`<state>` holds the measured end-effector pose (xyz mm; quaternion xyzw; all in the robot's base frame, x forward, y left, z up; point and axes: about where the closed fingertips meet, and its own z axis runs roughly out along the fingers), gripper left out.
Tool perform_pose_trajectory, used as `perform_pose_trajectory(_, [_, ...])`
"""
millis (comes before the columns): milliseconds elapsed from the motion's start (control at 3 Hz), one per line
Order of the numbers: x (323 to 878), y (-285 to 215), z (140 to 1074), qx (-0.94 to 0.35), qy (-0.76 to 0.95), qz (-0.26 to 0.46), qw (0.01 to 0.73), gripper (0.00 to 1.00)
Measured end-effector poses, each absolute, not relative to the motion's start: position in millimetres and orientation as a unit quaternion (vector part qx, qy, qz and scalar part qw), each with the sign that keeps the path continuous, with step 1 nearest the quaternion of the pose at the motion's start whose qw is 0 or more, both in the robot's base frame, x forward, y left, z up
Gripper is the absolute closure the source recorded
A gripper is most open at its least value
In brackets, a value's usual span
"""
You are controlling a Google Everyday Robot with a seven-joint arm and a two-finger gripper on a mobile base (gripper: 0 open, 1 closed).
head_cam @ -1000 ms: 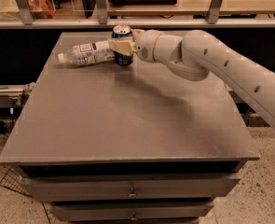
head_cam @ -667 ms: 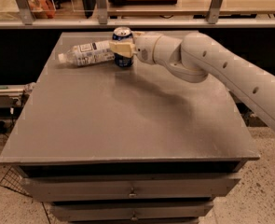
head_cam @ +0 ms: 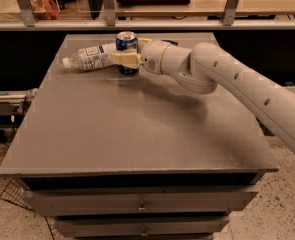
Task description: Move pepsi can near blue plastic bottle
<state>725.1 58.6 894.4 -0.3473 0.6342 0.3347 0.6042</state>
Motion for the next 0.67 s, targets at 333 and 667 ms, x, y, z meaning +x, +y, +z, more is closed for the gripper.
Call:
perform_pose_trajectory(333, [718.1, 48.0, 901.6, -0.361, 0.624, 0.337, 0.605, 0.0])
perform_pose_trajectory(667, [705.3, -0.3, 926.5, -0.388, 0.611, 0.32, 0.612, 0.0])
